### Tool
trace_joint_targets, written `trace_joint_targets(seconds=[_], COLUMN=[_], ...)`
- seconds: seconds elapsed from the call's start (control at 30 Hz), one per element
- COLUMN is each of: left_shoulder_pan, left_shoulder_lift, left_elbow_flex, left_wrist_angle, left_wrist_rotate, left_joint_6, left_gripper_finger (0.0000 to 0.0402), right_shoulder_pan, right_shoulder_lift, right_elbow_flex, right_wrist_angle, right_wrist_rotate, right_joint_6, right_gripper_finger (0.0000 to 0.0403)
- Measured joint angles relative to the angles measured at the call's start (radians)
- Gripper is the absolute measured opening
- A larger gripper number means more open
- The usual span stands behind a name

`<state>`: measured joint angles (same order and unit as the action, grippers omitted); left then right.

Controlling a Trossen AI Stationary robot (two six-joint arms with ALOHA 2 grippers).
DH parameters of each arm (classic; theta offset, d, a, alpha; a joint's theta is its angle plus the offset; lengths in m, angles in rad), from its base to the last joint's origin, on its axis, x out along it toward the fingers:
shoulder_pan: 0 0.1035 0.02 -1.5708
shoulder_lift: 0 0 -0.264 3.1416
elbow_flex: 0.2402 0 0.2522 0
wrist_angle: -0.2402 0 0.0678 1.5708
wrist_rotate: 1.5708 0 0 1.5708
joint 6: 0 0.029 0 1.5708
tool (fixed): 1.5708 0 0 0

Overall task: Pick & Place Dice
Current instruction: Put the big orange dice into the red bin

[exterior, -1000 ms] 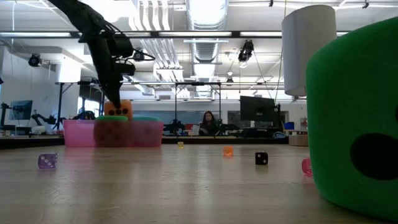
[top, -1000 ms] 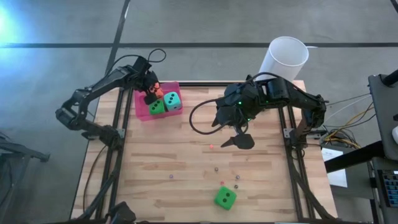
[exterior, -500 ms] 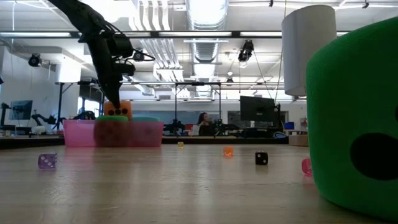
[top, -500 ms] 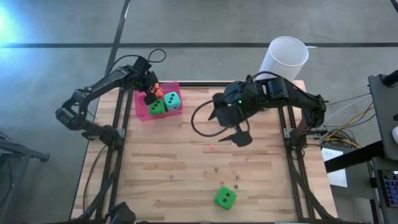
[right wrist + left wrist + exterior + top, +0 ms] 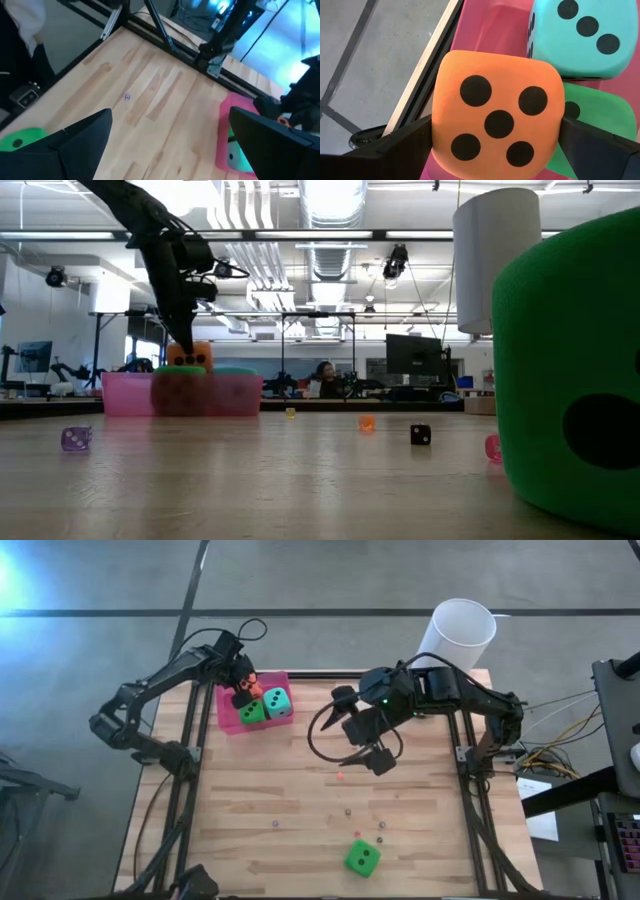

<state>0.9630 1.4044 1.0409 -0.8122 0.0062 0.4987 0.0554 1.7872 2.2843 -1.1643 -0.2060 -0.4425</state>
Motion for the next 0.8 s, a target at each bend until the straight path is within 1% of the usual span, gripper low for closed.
trace_joint_targets(seconds=[0.17, 0.3, 0.47, 0.57, 0.73, 0.8], left_shoulder_pan=[0.000, 0.000, 0.000, 0.000, 0.000, 0.000], left_shoulder_lift=[0.000, 0.000, 0.000, 0.000, 0.000, 0.000], left_elbow_flex=[0.000, 0.000, 0.000, 0.000, 0.000, 0.000], left_wrist_angle=[0.000, 0.000, 0.000, 0.000, 0.000, 0.000], left_wrist_rotate=[0.007, 0.007, 0.017, 0.017, 0.018, 0.018], left_joint_6=[0.002, 0.003, 0.050, 0.052, 0.052, 0.052], left_gripper_finger=[0.0396, 0.0396, 0.0399, 0.0397, 0.0396, 0.0398], right_shoulder_pan=[-0.067, -0.137, -0.211, -0.243, -0.268, -0.269], right_shoulder_lift=[0.000, 0.001, 0.000, 0.002, 0.002, 0.002], right_elbow_flex=[-0.055, -0.107, -0.217, -0.282, -0.391, -0.433], right_wrist_angle=[0.008, 0.071, 0.294, 0.400, 0.595, 0.698], right_wrist_rotate=[-0.003, 0.000, -0.002, -0.001, -0.003, -0.002], right_joint_6=[0.020, 0.029, 0.082, 0.109, 0.142, 0.158], right_gripper_finger=[0.0400, 0.0400, 0.0400, 0.0400, 0.0400, 0.0400])
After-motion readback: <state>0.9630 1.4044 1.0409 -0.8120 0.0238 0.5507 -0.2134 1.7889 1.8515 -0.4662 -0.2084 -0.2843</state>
